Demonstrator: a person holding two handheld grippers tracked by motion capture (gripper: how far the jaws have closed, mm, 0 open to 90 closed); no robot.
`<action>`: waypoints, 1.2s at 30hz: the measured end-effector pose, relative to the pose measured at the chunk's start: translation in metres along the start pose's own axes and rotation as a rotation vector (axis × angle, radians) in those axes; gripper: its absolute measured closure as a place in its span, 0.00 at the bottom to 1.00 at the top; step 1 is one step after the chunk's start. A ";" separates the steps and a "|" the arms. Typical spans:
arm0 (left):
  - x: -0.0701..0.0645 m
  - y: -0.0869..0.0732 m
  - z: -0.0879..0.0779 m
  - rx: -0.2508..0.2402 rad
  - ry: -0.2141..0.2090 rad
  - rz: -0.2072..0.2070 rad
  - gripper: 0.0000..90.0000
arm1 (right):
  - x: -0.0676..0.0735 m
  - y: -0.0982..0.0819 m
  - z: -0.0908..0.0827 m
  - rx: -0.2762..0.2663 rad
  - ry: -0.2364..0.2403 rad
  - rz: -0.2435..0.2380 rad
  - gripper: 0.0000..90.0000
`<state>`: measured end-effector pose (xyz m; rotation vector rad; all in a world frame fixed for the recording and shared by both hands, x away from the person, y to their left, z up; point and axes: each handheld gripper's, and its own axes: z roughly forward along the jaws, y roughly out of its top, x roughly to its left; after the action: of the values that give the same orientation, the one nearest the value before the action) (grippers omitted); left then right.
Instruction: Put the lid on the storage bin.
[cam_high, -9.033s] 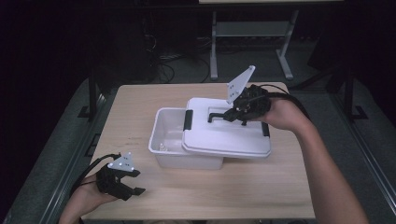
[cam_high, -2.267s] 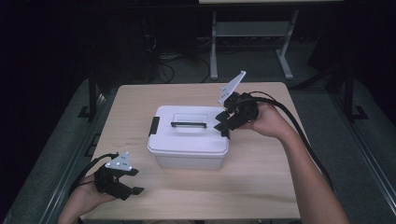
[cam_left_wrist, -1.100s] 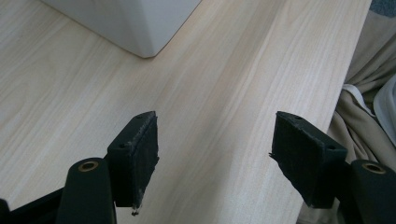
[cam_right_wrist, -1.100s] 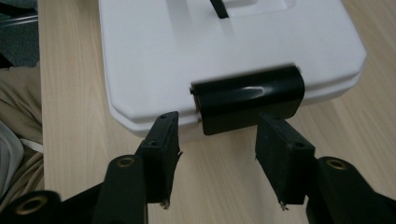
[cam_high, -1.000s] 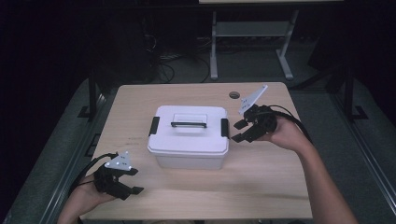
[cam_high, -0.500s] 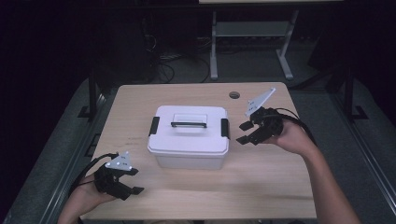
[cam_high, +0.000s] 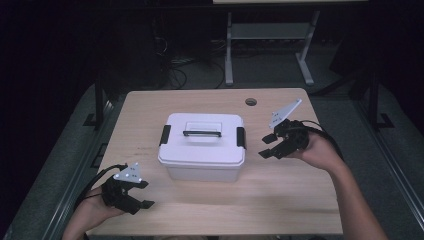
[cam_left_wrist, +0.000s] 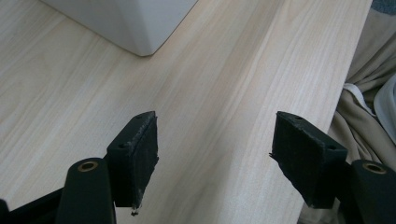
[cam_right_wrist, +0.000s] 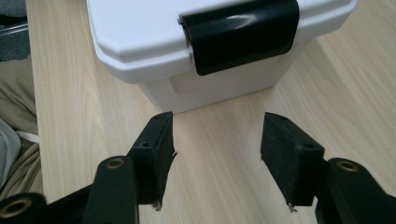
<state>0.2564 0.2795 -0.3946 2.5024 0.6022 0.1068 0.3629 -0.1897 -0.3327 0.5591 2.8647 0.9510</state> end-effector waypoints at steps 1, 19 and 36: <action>0.000 0.000 0.000 0.000 0.000 0.000 0.35 | 0.000 -0.001 0.000 0.001 -0.002 0.001 0.48; 0.000 0.000 0.001 0.001 0.000 -0.003 0.35 | 0.000 -0.021 0.002 -0.006 -0.003 0.027 0.48; 0.000 0.000 0.001 0.003 0.001 -0.003 0.35 | 0.001 -0.042 0.005 -0.008 0.001 0.063 0.47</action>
<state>0.2566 0.2791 -0.3955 2.5044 0.6066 0.1060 0.3499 -0.2182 -0.3618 0.6525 2.8581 0.9719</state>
